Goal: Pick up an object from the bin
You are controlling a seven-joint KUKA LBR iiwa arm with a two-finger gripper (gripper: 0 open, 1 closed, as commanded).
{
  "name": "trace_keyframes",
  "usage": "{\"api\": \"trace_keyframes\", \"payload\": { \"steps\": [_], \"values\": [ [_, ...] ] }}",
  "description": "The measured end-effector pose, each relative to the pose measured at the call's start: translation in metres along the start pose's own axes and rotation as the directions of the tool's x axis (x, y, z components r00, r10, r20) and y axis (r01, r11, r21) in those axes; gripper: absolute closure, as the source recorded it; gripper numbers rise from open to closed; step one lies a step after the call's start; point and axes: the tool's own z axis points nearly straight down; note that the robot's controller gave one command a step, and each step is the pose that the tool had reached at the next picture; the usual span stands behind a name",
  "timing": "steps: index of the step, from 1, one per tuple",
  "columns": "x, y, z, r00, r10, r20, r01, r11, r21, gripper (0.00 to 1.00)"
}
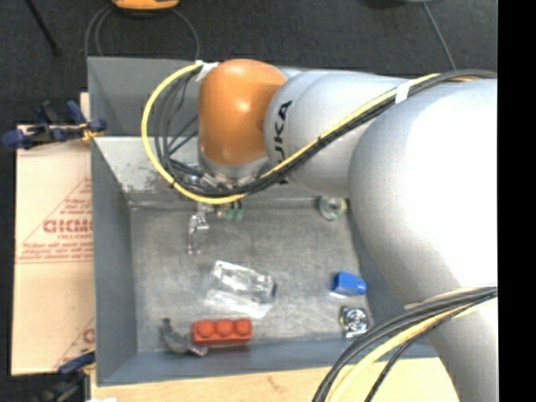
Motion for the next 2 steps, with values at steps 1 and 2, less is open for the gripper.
{"api": "trace_keyframes", "payload": {
  "steps": [1,2],
  "values": [
    [0.072,-0.045,0.001,0.993,-0.121,0.001,0.121,0.993,-0.002,0.0],
    [0.144,-0.094,0.012,0.934,-0.358,-0.001,0.358,0.934,-0.003,0.0]
  ]
}}
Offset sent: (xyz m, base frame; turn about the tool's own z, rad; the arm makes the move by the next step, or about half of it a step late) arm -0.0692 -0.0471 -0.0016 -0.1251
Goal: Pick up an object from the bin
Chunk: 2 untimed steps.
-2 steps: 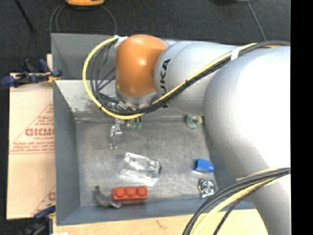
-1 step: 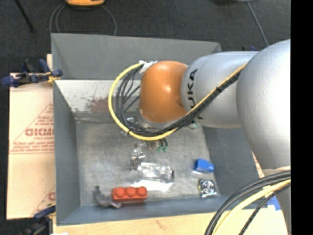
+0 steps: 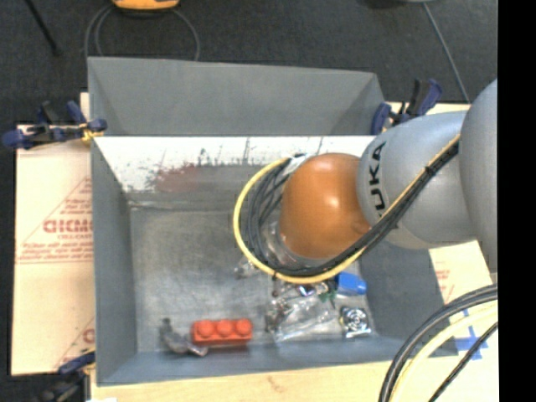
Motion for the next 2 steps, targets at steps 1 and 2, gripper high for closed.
{"api": "trace_keyframes", "payload": {
  "steps": [1,2],
  "values": [
    [0.057,-0.046,-0.008,0.999,-0.048,-0.001,0.048,0.999,0.002,0.0],
    [0.053,-0.08,0.027,0.909,-0.417,0.001,0.417,0.909,-0.001,0.0]
  ]
}}
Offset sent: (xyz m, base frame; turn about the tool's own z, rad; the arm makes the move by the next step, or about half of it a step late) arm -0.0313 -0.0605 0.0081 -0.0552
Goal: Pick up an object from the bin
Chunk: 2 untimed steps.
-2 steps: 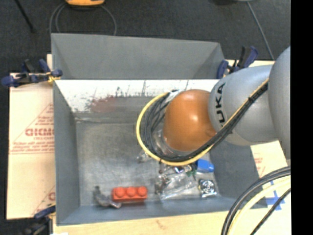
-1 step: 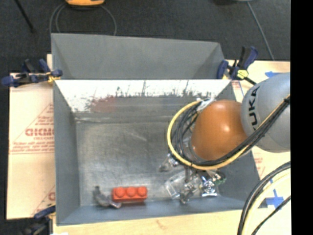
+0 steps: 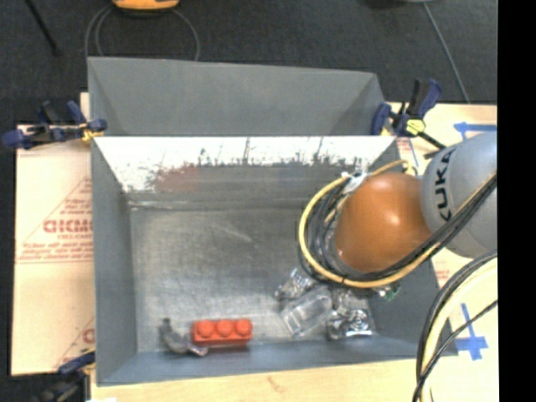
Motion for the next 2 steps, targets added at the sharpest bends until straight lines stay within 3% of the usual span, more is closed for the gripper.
{"api": "trace_keyframes", "payload": {
  "steps": [1,2],
  "values": [
    [-0.003,-0.001,-0.002,1.0,0.002,0.008,-0.002,1.0,0.004,1.0],
    [-0.007,-0.016,-0.139,0.975,-0.22,0.003,0.22,0.975,0.006,1.0]
  ]
}}
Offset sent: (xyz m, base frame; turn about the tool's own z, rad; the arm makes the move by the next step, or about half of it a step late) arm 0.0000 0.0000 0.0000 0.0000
